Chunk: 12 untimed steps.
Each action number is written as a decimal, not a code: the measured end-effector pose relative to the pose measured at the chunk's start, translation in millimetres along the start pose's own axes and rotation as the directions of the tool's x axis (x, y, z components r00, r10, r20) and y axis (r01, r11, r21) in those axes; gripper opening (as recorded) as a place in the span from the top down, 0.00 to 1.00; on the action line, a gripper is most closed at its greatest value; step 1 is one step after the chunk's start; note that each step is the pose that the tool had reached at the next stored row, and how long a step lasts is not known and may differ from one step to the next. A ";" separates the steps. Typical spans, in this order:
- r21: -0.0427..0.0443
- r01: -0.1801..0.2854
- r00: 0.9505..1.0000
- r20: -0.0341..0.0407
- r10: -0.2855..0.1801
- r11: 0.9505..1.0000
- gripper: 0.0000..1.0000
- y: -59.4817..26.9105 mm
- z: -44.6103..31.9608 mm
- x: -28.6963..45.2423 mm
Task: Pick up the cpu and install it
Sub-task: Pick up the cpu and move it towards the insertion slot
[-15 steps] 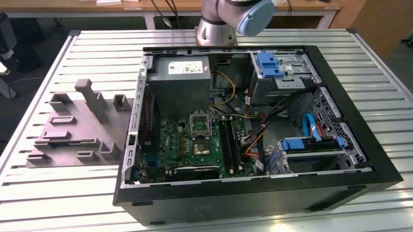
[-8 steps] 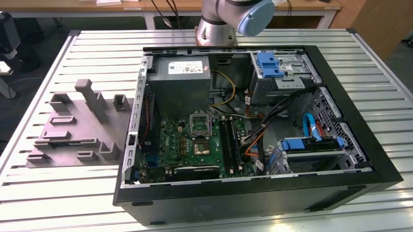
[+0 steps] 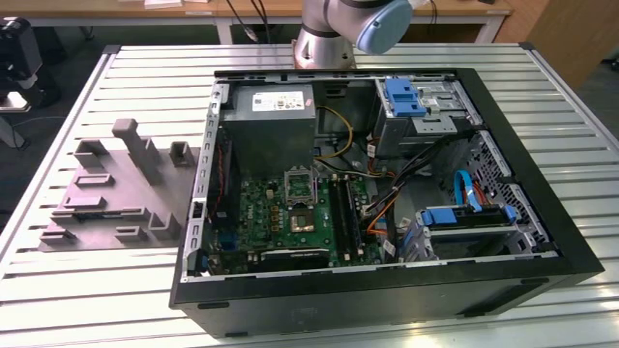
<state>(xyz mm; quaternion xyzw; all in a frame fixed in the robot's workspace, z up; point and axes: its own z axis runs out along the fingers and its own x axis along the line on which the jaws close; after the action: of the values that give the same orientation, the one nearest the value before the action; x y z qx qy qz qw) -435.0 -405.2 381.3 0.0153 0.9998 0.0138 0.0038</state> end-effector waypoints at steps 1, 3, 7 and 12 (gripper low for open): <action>0.000 0.000 1.000 0.000 0.000 1.000 0.53 0.0 0.1 -1.5; 0.000 0.000 1.000 0.000 0.000 1.000 0.53 0.1 0.0 -4.6; 0.000 0.000 1.000 0.000 0.000 1.000 0.53 0.3 0.1 -10.6; 0.000 0.000 1.000 0.000 0.000 1.000 0.53 0.6 0.1 -18.4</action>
<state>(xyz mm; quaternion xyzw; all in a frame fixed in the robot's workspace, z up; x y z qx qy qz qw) -416.5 -405.2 381.3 0.0153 0.9998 0.0138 0.0038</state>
